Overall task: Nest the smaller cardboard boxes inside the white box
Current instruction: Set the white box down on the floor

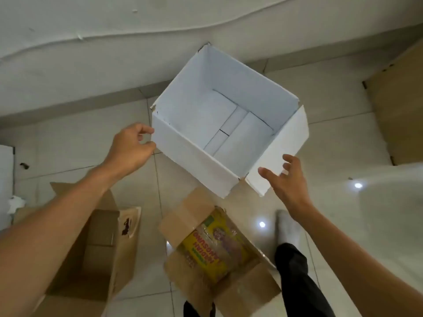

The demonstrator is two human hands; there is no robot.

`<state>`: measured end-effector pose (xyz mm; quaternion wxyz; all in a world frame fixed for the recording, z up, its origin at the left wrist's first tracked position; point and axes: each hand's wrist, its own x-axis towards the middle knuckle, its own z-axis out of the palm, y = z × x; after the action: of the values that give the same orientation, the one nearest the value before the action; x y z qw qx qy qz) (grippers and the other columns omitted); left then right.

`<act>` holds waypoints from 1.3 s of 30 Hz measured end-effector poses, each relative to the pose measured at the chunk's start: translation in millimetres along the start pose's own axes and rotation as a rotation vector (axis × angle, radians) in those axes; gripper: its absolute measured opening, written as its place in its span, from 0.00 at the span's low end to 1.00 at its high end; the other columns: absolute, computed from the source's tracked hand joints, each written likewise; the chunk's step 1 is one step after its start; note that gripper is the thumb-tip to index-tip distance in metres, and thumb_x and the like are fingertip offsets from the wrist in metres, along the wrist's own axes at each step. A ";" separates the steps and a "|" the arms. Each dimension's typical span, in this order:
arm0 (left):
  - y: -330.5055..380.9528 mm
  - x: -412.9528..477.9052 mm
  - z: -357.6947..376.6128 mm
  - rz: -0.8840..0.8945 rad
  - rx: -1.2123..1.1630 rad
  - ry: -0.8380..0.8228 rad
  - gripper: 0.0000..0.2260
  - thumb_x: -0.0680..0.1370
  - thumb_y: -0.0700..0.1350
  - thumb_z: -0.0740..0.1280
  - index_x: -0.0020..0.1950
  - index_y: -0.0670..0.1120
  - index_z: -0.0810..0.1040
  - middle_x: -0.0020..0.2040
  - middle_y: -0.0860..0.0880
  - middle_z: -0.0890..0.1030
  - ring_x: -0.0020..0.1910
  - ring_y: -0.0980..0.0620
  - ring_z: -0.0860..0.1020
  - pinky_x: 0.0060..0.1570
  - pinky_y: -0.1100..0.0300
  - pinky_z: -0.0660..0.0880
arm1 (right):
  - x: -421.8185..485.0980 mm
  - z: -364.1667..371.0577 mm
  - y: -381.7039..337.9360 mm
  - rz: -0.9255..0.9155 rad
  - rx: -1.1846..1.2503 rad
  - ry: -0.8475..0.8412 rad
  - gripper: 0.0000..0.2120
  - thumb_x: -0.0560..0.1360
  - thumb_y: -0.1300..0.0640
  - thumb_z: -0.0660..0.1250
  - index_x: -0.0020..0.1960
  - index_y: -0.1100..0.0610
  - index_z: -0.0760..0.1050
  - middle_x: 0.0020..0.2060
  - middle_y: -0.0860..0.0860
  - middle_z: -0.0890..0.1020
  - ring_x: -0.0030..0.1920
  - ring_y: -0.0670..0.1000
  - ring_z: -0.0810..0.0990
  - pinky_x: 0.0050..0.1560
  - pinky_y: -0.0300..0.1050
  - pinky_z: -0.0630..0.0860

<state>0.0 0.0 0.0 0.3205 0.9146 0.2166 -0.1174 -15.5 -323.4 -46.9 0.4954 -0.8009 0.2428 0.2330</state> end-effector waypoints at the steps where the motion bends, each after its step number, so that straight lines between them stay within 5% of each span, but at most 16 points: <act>1: 0.2 10.6 6.6 -0.006 0.029 0.008 0.16 0.74 0.39 0.66 0.62 0.48 0.74 0.55 0.51 0.74 0.56 0.53 0.71 0.49 0.58 0.68 | 11.3 3.3 1.7 0.000 -0.029 0.024 0.39 0.68 0.45 0.73 0.72 0.50 0.57 0.70 0.54 0.67 0.68 0.56 0.69 0.59 0.49 0.70; 8: -20.1 101.6 70.6 -0.027 0.012 0.129 0.28 0.72 0.42 0.70 0.70 0.46 0.64 0.66 0.46 0.71 0.59 0.50 0.70 0.53 0.59 0.67 | 81.9 28.7 20.3 0.150 -0.036 0.058 0.48 0.66 0.42 0.73 0.75 0.48 0.47 0.72 0.55 0.65 0.66 0.59 0.71 0.65 0.55 0.69; 12: -36.4 154.2 96.6 -0.074 -0.027 0.117 0.39 0.70 0.44 0.72 0.75 0.46 0.54 0.71 0.44 0.65 0.66 0.45 0.67 0.64 0.48 0.68 | 100.5 51.0 32.0 0.227 -0.053 0.064 0.46 0.69 0.43 0.70 0.75 0.48 0.44 0.72 0.59 0.65 0.66 0.62 0.70 0.63 0.56 0.69; 15: -50.4 183.2 98.1 -0.138 -0.074 0.081 0.45 0.69 0.46 0.74 0.77 0.47 0.47 0.73 0.44 0.63 0.69 0.45 0.65 0.66 0.50 0.66 | 103.8 67.9 36.5 0.225 -0.078 0.032 0.41 0.72 0.47 0.69 0.75 0.48 0.46 0.68 0.60 0.70 0.62 0.63 0.73 0.62 0.60 0.72; 18: -61.3 196.8 95.2 -0.125 -0.026 0.060 0.40 0.70 0.46 0.74 0.75 0.45 0.55 0.68 0.44 0.70 0.63 0.43 0.71 0.56 0.55 0.70 | 108.4 73.6 39.0 0.210 -0.127 0.014 0.37 0.75 0.56 0.65 0.75 0.49 0.44 0.58 0.61 0.76 0.50 0.61 0.80 0.49 0.60 0.80; 21: -72.4 197.5 94.6 -0.075 0.095 0.127 0.21 0.73 0.42 0.69 0.65 0.41 0.71 0.61 0.40 0.76 0.56 0.41 0.75 0.48 0.58 0.68 | 114.7 77.0 37.4 0.216 -0.082 -0.034 0.35 0.77 0.64 0.61 0.75 0.51 0.44 0.43 0.56 0.76 0.35 0.55 0.79 0.31 0.52 0.82; 26: -89.6 185.8 91.1 -0.051 0.129 0.246 0.08 0.71 0.34 0.63 0.48 0.36 0.79 0.45 0.37 0.80 0.41 0.42 0.76 0.41 0.58 0.70 | 123.4 70.6 30.7 0.142 -0.179 -0.003 0.33 0.73 0.69 0.58 0.74 0.55 0.49 0.36 0.54 0.71 0.30 0.54 0.75 0.23 0.49 0.79; 28: -98.9 172.9 94.1 -0.075 0.124 0.291 0.06 0.70 0.36 0.64 0.43 0.35 0.77 0.39 0.39 0.78 0.36 0.44 0.75 0.37 0.58 0.69 | 131.2 63.9 27.0 0.085 -0.263 0.015 0.32 0.73 0.68 0.57 0.74 0.57 0.50 0.38 0.57 0.74 0.30 0.55 0.75 0.24 0.49 0.78; 33: -117.3 125.5 117.5 -0.131 0.032 0.448 0.05 0.70 0.38 0.65 0.38 0.36 0.73 0.35 0.42 0.76 0.33 0.45 0.73 0.32 0.60 0.65 | 173.2 54.9 9.9 -0.067 -0.558 0.037 0.33 0.77 0.62 0.58 0.76 0.58 0.44 0.54 0.65 0.77 0.46 0.63 0.77 0.49 0.53 0.73; 39: -129.7 120.3 115.1 -0.288 0.132 0.355 0.10 0.71 0.47 0.66 0.39 0.40 0.73 0.33 0.46 0.76 0.33 0.43 0.74 0.31 0.59 0.66 | 202.4 45.4 -3.9 -0.116 -0.731 0.015 0.32 0.77 0.54 0.61 0.74 0.54 0.46 0.48 0.62 0.78 0.41 0.64 0.80 0.48 0.58 0.78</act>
<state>35.8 56.1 -200.3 0.1969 0.8996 0.3896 -0.0132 137.5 -312.7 -186.6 0.1874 -0.9391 0.1013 0.2697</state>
